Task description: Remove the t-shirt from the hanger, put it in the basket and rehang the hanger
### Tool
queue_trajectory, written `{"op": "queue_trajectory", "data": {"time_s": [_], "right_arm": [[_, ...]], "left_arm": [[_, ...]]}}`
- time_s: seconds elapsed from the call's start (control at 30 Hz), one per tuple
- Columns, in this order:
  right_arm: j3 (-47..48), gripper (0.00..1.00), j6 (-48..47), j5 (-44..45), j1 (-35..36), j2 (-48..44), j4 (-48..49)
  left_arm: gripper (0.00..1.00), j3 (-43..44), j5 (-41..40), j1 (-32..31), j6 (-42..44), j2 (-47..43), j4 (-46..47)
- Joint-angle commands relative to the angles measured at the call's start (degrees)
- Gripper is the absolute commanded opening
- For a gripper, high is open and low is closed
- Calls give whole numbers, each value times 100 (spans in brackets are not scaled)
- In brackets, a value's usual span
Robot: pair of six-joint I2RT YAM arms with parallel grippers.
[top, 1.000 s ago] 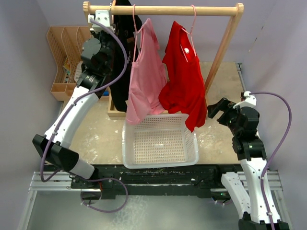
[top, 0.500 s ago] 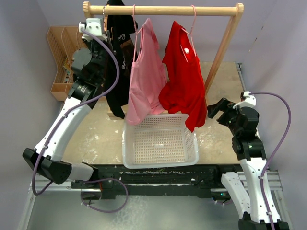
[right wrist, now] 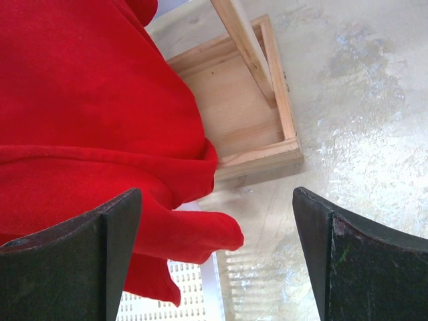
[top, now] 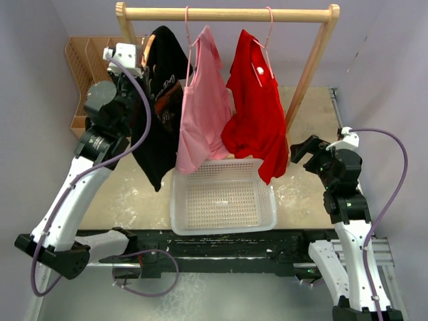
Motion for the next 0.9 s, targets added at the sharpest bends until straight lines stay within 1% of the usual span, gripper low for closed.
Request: {"op": "queue_trajectory", "data": {"time_s": [0.0, 0.23, 0.37, 0.6, 0.87], "right_arm": [[-40, 96, 0, 62, 9, 26, 435], [16, 94, -58, 6, 9, 45, 683], [246, 92, -159, -162, 15, 112, 802], [955, 90, -477, -491, 17, 426, 854], [1845, 88, -647, -625, 111, 758, 860]], "left_arm": [[0, 119, 270, 40, -191, -656, -190], [0, 237, 444, 36, -344, -1228, -909], [0, 416, 636, 39, -523, -1534, -1378], [0, 824, 855, 40, -750, -2082, -2022], [0, 1198, 992, 41, -930, -2312, -2984]]}}
